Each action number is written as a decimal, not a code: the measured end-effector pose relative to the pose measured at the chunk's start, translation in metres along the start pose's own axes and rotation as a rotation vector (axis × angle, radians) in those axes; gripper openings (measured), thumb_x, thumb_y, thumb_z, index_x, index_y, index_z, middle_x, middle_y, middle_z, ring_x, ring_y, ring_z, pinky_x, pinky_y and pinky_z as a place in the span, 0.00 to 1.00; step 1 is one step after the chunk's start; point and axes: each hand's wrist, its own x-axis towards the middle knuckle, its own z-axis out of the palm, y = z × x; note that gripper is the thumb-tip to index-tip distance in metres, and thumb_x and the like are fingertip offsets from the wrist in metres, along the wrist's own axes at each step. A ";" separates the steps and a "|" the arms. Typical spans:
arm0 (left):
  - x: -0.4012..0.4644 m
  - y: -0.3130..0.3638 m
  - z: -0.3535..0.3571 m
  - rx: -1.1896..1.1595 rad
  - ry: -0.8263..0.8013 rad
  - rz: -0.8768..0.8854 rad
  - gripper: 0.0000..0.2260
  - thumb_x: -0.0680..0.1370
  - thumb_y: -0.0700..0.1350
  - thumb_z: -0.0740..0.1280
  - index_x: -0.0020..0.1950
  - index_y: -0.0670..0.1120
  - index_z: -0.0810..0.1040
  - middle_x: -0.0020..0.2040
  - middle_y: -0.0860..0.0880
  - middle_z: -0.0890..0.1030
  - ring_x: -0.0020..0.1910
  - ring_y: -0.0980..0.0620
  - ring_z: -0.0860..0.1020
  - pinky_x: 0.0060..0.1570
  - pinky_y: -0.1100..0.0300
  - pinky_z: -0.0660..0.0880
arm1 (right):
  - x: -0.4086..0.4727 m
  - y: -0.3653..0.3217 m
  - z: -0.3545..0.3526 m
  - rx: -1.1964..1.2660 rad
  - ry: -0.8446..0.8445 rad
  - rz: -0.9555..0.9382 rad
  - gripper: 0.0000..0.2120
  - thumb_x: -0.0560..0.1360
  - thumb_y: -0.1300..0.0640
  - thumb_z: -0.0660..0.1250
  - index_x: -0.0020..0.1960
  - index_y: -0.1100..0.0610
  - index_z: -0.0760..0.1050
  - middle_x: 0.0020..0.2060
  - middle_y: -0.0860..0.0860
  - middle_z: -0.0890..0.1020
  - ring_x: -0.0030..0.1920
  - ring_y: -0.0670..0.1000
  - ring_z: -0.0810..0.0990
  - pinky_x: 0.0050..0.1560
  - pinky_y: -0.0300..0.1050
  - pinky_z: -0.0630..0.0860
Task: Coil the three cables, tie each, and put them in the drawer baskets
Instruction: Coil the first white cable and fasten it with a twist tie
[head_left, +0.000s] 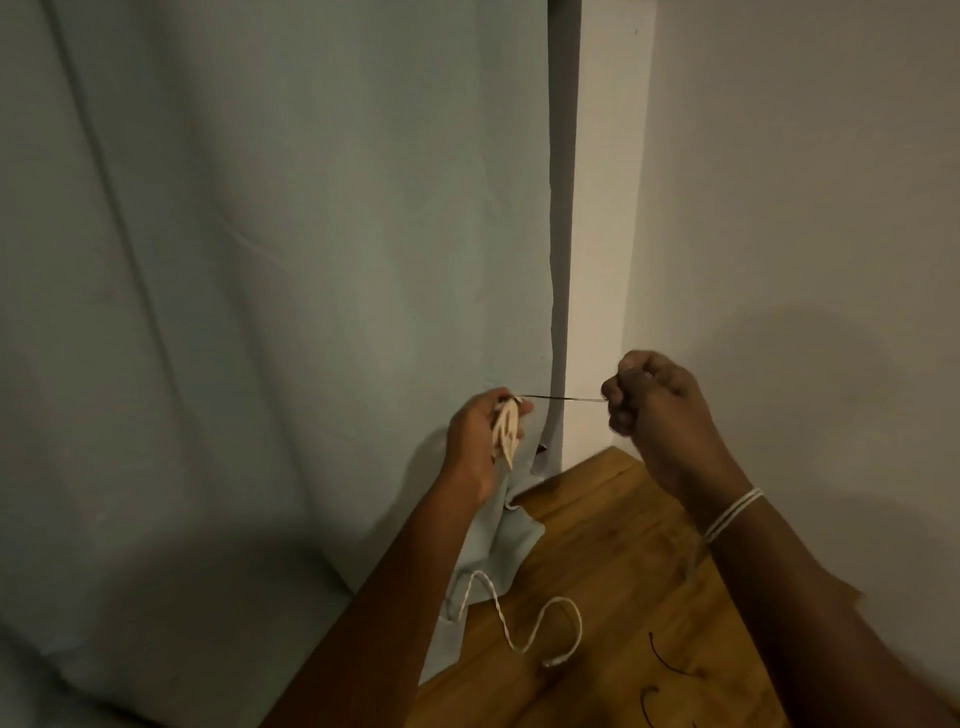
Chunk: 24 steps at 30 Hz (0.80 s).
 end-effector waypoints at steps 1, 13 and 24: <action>0.004 0.005 -0.001 -0.037 0.021 0.005 0.08 0.79 0.46 0.66 0.46 0.44 0.82 0.45 0.41 0.85 0.36 0.49 0.79 0.38 0.58 0.75 | -0.005 0.009 0.001 -0.038 -0.015 0.021 0.10 0.84 0.61 0.55 0.48 0.61 0.72 0.32 0.54 0.75 0.29 0.48 0.71 0.28 0.38 0.69; -0.002 0.011 -0.010 0.246 -0.056 0.176 0.18 0.68 0.44 0.79 0.56 0.47 0.82 0.50 0.46 0.85 0.43 0.51 0.81 0.43 0.58 0.79 | -0.028 0.063 -0.002 0.001 -0.492 0.346 0.07 0.79 0.61 0.65 0.53 0.65 0.77 0.48 0.62 0.85 0.43 0.58 0.84 0.42 0.47 0.81; -0.034 0.020 -0.009 0.283 -0.479 0.280 0.12 0.71 0.38 0.75 0.52 0.48 0.80 0.50 0.41 0.84 0.49 0.44 0.83 0.47 0.54 0.81 | 0.027 0.050 0.005 -0.085 -0.255 0.063 0.11 0.81 0.59 0.62 0.52 0.63 0.82 0.43 0.57 0.85 0.43 0.54 0.83 0.44 0.44 0.82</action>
